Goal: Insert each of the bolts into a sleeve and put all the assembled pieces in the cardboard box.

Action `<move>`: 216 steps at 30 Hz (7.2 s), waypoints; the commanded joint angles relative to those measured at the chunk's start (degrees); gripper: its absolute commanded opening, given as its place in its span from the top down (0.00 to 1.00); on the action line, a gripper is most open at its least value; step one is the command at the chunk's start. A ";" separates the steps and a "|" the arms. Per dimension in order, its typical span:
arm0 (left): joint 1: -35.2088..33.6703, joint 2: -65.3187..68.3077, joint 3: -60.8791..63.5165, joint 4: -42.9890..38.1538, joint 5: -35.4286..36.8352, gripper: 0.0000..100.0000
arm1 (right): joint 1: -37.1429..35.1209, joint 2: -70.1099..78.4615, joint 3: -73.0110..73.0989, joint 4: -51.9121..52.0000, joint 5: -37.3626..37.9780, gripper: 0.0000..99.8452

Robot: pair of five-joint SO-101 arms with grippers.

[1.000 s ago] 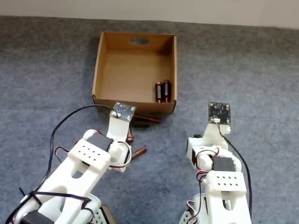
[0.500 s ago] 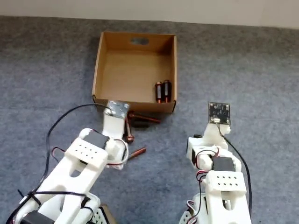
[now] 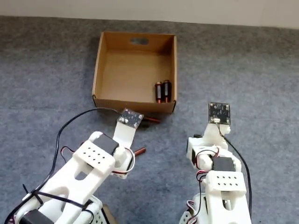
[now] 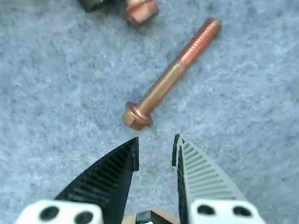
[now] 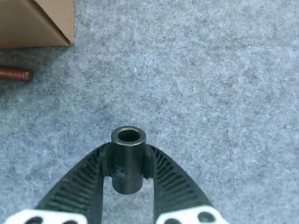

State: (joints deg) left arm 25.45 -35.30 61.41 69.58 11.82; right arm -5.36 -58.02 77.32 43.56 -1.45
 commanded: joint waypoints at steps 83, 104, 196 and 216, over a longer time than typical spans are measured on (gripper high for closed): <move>-28.53 -1.89 1.19 -25.58 -4.92 0.86 | 0.48 -1.01 -0.40 -0.92 -0.53 0.99; -17.98 -1.27 1.54 -20.04 26.11 0.86 | 0.48 -1.01 -0.40 -0.92 -0.44 0.99; -8.13 31.52 -17.71 -7.65 -35.60 0.99 | 0.48 -1.01 -0.40 -0.92 -0.18 0.99; -8.48 -1.89 6.81 -25.85 -30.59 0.99 | 0.48 -1.01 -0.40 -1.01 -0.18 0.99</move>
State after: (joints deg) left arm 15.60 -30.81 67.56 45.05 -21.49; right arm -5.36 -58.02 77.32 43.56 -1.45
